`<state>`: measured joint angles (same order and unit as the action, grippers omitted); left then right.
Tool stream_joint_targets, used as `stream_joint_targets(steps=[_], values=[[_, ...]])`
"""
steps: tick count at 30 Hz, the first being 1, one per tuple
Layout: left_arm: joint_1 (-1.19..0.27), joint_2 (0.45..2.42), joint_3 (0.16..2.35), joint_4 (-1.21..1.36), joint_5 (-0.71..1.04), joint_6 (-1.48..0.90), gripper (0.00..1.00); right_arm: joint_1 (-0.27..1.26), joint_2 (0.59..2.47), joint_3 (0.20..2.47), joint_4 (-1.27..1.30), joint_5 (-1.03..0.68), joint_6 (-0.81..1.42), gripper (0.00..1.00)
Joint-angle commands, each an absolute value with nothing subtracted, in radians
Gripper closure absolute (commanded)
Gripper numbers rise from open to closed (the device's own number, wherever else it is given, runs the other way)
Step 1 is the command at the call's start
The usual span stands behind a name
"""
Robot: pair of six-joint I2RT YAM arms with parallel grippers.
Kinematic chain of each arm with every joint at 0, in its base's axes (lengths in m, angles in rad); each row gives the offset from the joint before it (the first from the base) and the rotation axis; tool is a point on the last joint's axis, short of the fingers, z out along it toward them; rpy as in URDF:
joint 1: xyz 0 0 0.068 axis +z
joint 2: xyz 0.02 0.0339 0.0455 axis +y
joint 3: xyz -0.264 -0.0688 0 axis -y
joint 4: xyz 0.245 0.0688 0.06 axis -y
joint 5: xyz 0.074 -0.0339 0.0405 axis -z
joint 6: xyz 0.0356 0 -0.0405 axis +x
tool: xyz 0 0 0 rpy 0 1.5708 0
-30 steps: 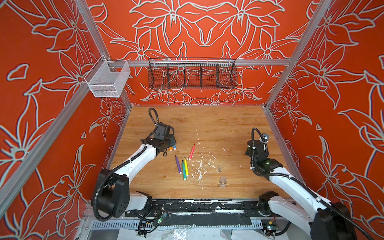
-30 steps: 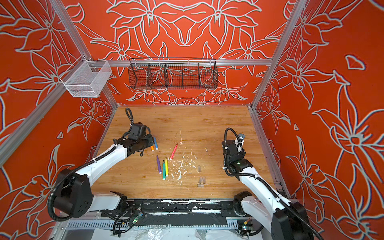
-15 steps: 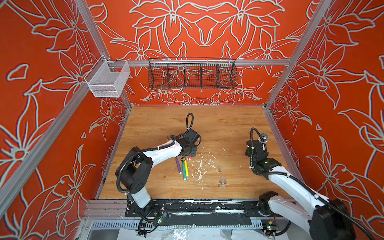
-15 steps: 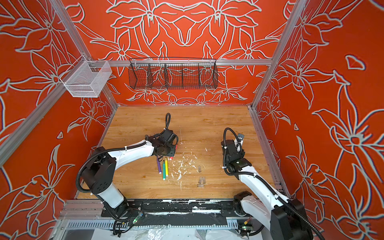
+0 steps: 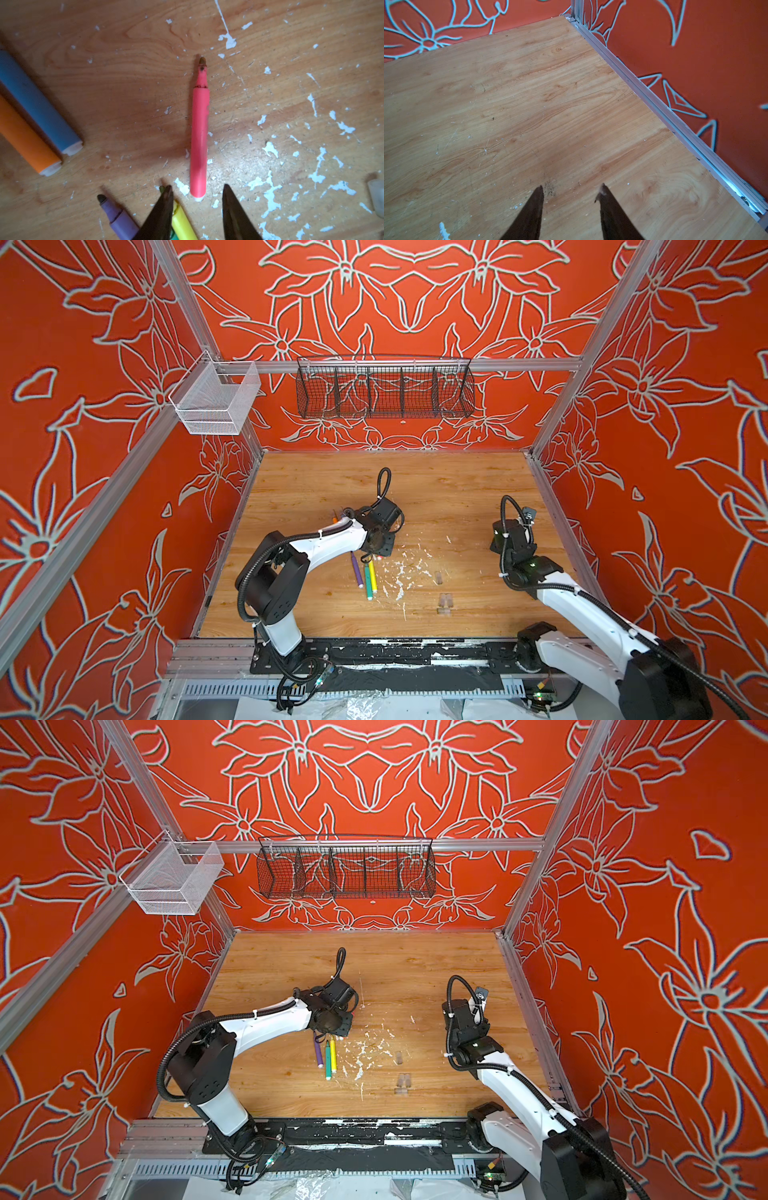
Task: Insert the pens into the pen caps
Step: 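Move the left gripper over the pink marker and close on it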
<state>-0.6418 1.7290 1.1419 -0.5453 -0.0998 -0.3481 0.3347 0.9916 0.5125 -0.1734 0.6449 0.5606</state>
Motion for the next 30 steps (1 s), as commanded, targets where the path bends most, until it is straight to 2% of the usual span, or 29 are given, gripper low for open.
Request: stream_joint_targets(steps=[1,20,30], values=[[-0.646,1.781,1.181,-0.597,-0.069,-0.330,0.63,0.329,0.992,0.524,-0.169,0.643,0.560,0.54],[-0.646,1.920,1.282,-0.707,-0.092,-0.356,0.67,0.328,0.992,0.528,-0.175,0.637,0.560,0.54],[-0.646,1.986,1.322,-0.745,-0.118,-0.368,0.77,0.329,0.992,0.530,-0.182,0.638,0.561,0.55]])
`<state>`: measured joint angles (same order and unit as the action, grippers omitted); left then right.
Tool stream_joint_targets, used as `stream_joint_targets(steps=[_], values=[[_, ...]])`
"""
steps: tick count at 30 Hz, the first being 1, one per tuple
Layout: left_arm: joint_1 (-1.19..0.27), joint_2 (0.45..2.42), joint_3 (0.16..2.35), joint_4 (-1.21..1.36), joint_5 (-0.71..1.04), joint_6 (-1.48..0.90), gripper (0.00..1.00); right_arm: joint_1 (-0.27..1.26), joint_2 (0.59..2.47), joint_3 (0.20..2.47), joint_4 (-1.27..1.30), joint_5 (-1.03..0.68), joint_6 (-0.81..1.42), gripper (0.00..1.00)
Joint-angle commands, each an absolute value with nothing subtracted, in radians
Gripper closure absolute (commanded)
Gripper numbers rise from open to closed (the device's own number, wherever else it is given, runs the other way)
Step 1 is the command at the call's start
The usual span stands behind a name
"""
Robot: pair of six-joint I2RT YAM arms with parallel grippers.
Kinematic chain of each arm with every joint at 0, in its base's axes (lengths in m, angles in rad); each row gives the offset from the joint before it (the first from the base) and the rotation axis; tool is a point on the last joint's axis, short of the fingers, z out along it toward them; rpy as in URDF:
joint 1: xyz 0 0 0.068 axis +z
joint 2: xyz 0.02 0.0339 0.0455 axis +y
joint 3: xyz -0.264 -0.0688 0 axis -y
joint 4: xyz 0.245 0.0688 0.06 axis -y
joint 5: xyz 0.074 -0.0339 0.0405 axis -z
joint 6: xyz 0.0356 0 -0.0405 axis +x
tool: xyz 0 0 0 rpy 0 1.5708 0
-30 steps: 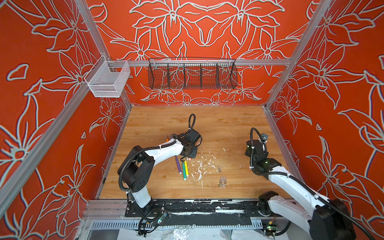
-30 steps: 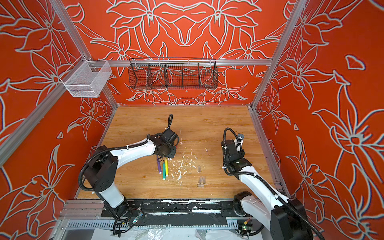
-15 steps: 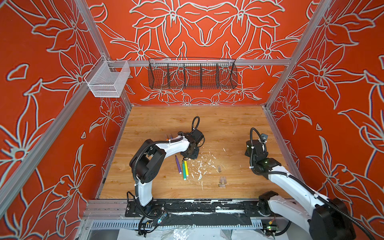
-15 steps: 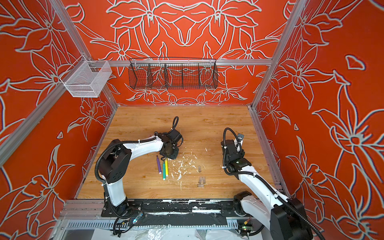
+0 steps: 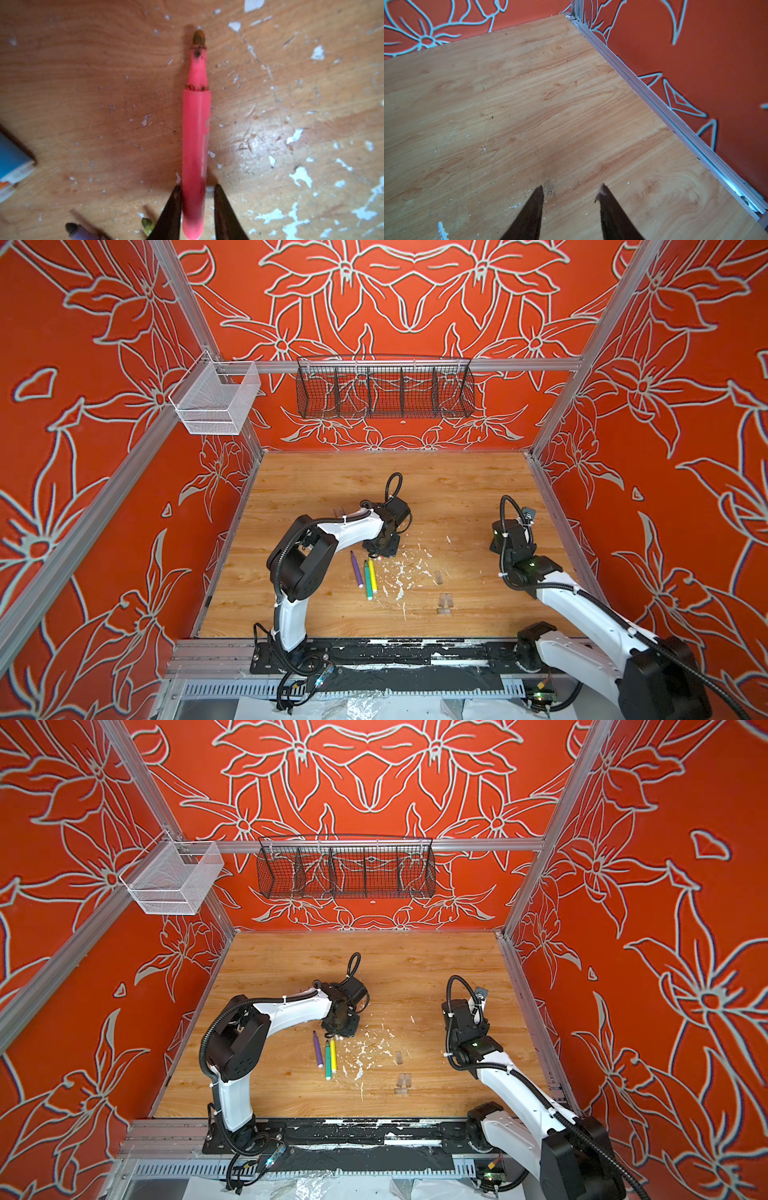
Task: Insert the pens into the pen caps
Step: 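Move the left gripper over the pink marker and close on it, then lift the pink marker upright with the left gripper while the right gripper approaches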
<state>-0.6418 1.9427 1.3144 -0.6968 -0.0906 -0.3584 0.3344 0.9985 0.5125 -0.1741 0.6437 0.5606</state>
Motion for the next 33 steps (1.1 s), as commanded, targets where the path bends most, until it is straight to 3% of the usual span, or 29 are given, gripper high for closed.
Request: stream_joint_targets(steps=[1,8,12,21,25,33], values=[[-0.646,1.992,1.326,-0.748,-0.119,-0.368,0.79,0.328,0.986,0.529,-0.185,0.638,0.563,0.55],[-0.646,2.002,1.331,-0.746,-0.099,-0.363,0.92,0.328,0.911,0.537,-0.241,0.598,0.599,0.57],[-0.646,1.995,1.330,-0.737,-0.083,-0.358,1.00,0.330,0.865,0.526,-0.210,0.411,0.649,0.57],[-0.647,1.917,1.285,-0.678,-0.111,-0.350,1.00,0.414,0.932,0.573,-0.175,0.192,0.764,0.56],[-0.667,1.798,1.206,-0.590,-0.121,-0.334,1.00,0.538,0.974,0.626,-0.172,0.213,0.785,0.52],[-0.774,1.537,1.028,-0.387,-0.209,-0.276,1.00,0.672,1.043,0.607,0.001,0.093,0.887,0.51]])
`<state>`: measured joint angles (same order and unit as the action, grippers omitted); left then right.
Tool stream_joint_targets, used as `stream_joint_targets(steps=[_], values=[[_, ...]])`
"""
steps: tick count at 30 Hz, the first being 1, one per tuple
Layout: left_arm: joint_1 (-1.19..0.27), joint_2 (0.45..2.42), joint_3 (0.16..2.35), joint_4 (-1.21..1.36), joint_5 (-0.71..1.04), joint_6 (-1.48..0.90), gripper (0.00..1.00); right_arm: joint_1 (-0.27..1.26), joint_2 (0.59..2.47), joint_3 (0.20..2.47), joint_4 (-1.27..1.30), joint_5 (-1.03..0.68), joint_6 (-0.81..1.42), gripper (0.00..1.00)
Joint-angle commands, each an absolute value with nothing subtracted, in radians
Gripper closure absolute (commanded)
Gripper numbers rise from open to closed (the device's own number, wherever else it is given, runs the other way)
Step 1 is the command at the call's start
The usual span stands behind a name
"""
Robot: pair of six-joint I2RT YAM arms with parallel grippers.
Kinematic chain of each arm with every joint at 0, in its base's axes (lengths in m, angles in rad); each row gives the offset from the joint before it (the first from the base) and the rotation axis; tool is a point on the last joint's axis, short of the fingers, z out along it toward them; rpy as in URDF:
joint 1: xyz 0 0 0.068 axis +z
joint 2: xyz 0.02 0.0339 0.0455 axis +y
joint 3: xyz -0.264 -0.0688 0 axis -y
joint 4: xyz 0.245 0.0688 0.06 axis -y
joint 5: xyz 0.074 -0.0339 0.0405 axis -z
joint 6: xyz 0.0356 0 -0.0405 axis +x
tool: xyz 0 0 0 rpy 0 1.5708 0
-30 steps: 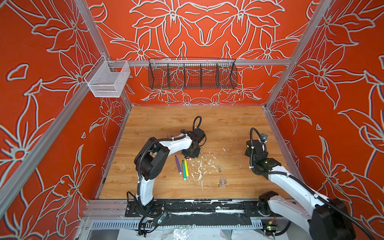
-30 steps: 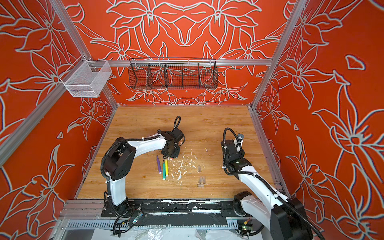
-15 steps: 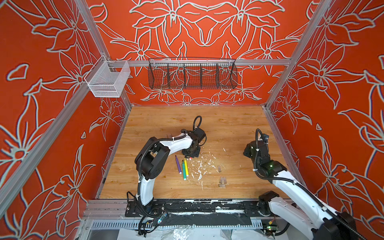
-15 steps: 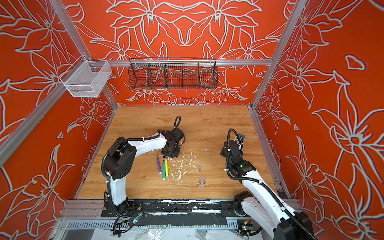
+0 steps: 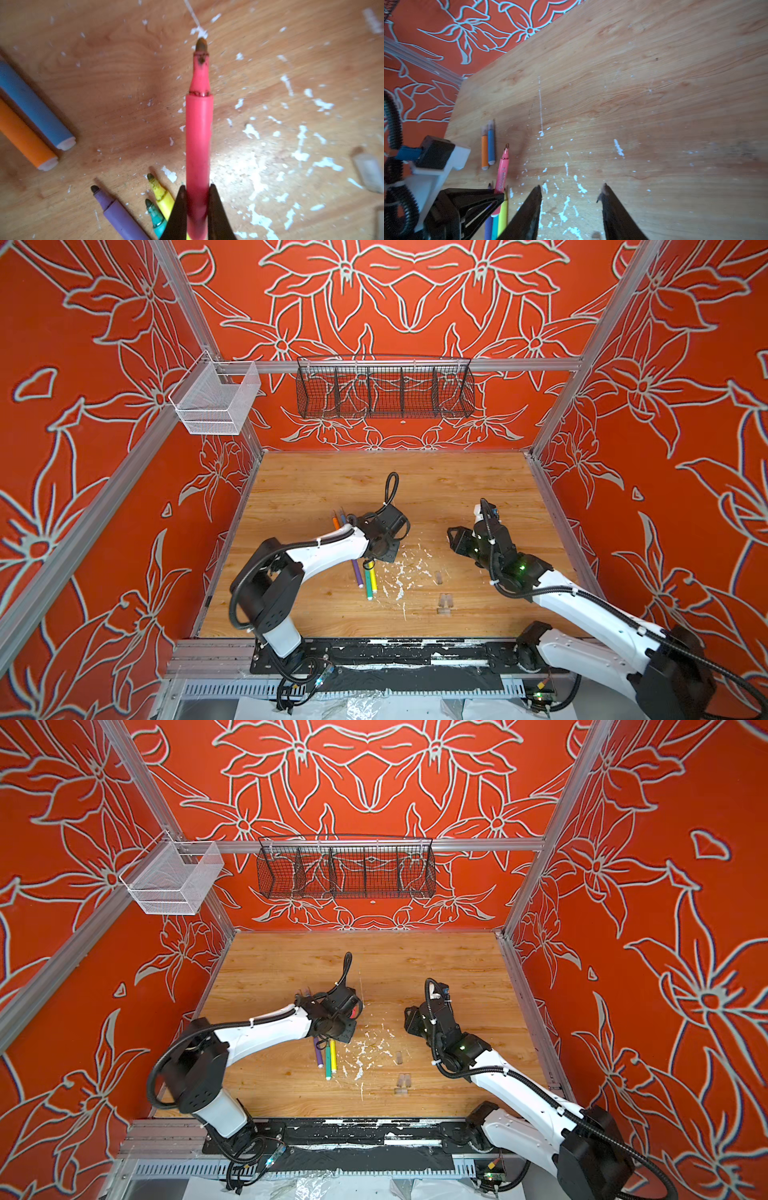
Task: Insert the pens into the pen caps
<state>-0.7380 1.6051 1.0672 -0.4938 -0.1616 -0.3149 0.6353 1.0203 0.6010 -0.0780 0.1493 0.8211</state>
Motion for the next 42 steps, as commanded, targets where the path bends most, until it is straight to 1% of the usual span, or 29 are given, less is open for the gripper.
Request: stream_joint_targets(steps=[1,7,12,18,25,29,30,32,38,40,42], values=[[-0.785,1.510,1.012,-0.367,-0.212,-0.269,1.00,0.683,1.052,0.606,0.019,0.076,0.897,0.51],[-0.806,1.363,0.886,-0.225,-0.174,-0.244,1.00,0.746,1.121,0.601,0.136,0.001,0.956,0.50],[-0.810,1.318,0.854,-0.188,-0.104,-0.222,1.00,0.808,1.178,0.629,0.191,-0.026,0.973,0.49],[-0.835,1.279,0.824,-0.139,-0.002,-0.182,1.00,0.815,1.236,0.644,0.255,-0.093,0.982,0.48],[-0.868,1.260,0.813,-0.123,0.009,-0.152,1.00,0.814,1.218,0.622,0.281,-0.081,0.982,0.47],[-0.871,1.239,0.798,-0.108,0.022,-0.145,1.00,0.814,1.202,0.613,0.283,-0.074,0.986,0.50],[-0.873,1.235,0.795,-0.107,0.027,-0.144,1.00,0.814,1.201,0.611,0.285,-0.075,0.988,0.52],[-0.874,1.225,0.787,-0.096,0.031,-0.141,1.00,0.813,1.199,0.606,0.291,-0.078,0.995,0.60],[-0.876,1.218,0.782,-0.094,0.031,-0.137,1.00,0.814,1.198,0.596,0.314,-0.091,1.010,0.78],[-0.876,1.220,0.782,-0.092,0.035,-0.135,1.00,0.814,1.198,0.594,0.320,-0.100,1.018,0.86],[-0.877,1.223,0.784,-0.093,0.041,-0.134,1.00,0.813,1.198,0.592,0.330,-0.113,1.025,0.96]])
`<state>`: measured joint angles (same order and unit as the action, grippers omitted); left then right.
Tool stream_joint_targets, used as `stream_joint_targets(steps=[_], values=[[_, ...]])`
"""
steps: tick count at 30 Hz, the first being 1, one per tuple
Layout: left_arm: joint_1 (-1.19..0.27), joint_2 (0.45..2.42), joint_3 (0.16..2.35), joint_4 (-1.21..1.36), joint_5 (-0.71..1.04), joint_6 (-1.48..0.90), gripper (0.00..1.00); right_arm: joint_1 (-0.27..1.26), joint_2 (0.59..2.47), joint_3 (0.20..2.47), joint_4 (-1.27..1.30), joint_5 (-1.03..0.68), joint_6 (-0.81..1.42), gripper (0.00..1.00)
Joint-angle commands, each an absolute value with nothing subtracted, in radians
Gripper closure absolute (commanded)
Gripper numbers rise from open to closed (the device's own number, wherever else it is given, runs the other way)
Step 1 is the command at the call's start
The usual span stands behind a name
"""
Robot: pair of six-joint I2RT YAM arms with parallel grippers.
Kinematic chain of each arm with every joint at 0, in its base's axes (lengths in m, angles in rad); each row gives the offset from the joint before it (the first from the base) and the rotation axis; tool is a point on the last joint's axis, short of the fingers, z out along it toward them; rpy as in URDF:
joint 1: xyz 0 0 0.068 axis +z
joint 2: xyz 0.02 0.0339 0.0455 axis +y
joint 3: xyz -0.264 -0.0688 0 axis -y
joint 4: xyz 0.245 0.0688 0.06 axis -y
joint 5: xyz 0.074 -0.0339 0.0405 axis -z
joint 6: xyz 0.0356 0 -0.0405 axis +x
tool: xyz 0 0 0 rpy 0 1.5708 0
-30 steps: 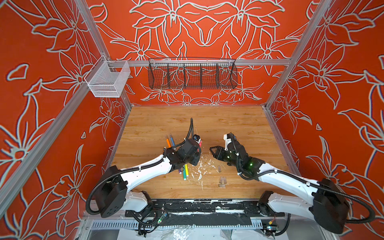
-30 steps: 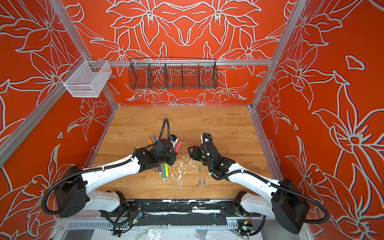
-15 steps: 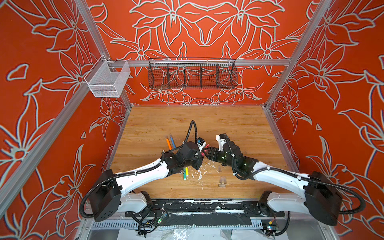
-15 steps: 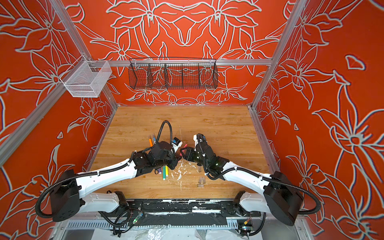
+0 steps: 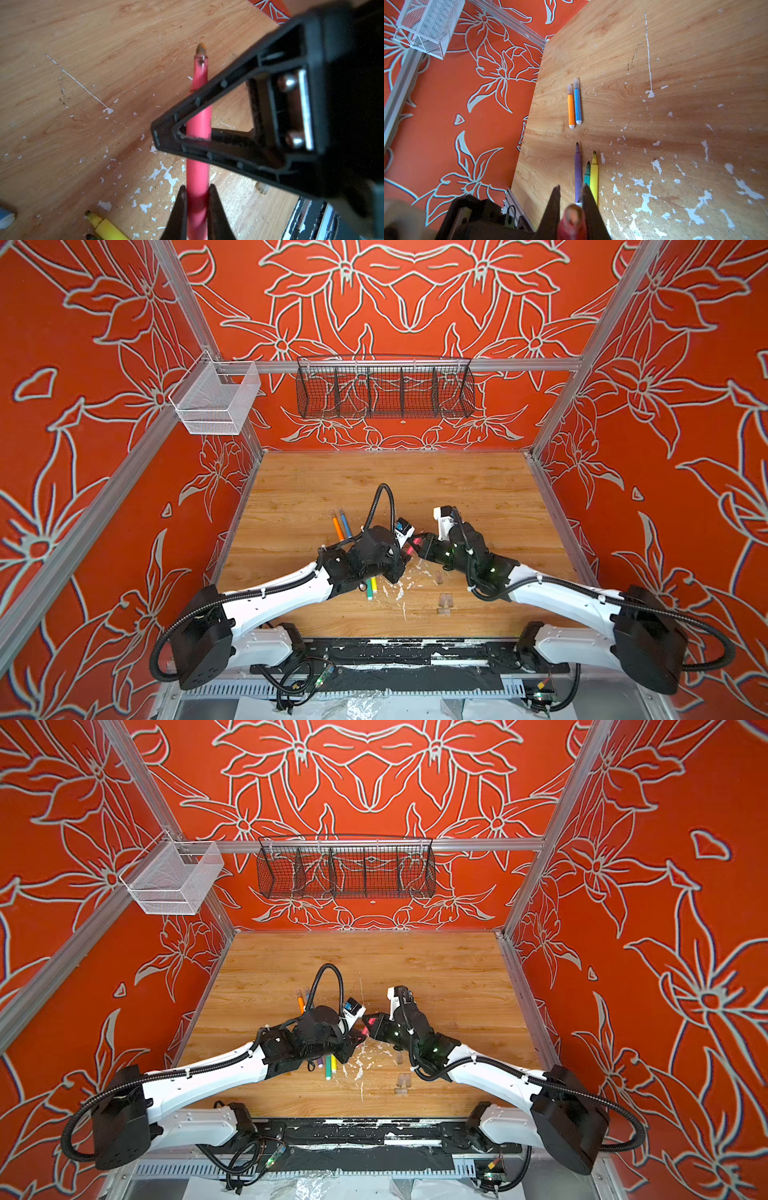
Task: Insert the pens into the pen caps
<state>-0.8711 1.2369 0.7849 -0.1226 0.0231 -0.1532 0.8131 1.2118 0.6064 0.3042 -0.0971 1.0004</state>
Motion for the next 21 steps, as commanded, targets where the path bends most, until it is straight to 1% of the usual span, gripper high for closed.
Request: stream_joint_targets(steps=[1,3,4,5,7,12,15,21], values=[[-0.877,1.223,0.784,-0.091,0.045,-0.133,1.00,0.814,1.198,0.591,0.334,-0.118,1.029,0.99],[-0.877,1.226,0.787,-0.094,0.044,-0.135,1.00,0.816,1.198,0.583,0.355,-0.133,1.048,1.00],[-0.877,1.227,0.788,-0.095,0.043,-0.136,0.98,0.816,1.198,0.577,0.371,-0.140,1.057,1.00],[-0.877,1.226,0.787,-0.093,0.041,-0.138,0.91,0.818,1.198,0.570,0.388,-0.147,1.069,1.00],[-0.877,1.225,0.784,-0.090,0.046,-0.138,0.82,0.825,1.197,0.562,0.413,-0.160,1.088,1.00],[-0.877,1.222,0.774,-0.077,0.047,-0.141,0.69,0.855,1.171,0.542,0.449,-0.163,1.120,1.00],[-0.877,1.221,0.770,-0.070,0.046,-0.141,0.67,0.868,1.139,0.518,0.470,-0.153,1.136,1.00],[-0.877,1.206,0.755,-0.051,0.071,-0.141,0.66,0.888,1.104,0.477,0.531,-0.140,1.166,1.00]])
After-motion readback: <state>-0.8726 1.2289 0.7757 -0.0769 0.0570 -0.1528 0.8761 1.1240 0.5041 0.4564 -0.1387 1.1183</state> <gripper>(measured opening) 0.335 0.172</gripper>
